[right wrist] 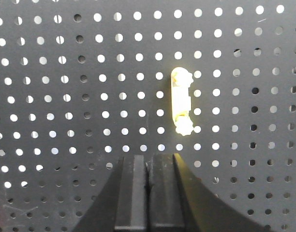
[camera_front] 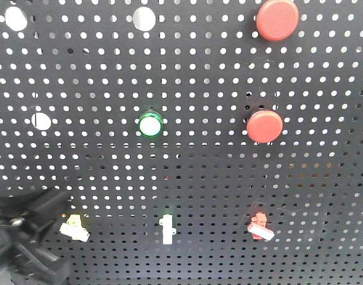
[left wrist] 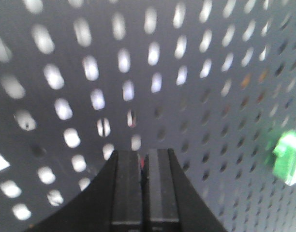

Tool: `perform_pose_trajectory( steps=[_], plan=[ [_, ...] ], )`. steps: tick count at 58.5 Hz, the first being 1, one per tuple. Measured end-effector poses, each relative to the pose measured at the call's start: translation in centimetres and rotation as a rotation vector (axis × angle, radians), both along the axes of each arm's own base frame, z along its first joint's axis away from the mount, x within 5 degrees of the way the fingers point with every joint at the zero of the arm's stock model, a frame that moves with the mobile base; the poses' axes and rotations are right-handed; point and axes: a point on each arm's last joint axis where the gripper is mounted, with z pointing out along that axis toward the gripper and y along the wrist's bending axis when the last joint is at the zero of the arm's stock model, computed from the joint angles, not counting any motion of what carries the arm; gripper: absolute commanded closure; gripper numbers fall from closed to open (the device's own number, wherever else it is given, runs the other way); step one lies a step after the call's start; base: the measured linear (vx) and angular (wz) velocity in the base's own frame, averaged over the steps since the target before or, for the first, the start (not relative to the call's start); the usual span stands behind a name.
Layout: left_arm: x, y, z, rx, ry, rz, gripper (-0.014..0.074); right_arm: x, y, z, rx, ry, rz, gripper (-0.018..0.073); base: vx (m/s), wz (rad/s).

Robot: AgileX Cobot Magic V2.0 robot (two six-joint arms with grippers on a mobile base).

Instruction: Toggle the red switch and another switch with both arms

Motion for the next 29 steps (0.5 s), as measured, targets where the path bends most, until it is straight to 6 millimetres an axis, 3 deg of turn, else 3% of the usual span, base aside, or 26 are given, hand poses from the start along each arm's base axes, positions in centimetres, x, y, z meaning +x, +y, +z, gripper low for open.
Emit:
perform_pose_trajectory(
  steps=[29],
  plan=[
    [-0.3,0.1,-1.5,-0.059,0.215,0.029,0.0594,0.0,0.0,0.0,0.0,0.0,0.0,0.0566,0.0,0.0]
  ],
)
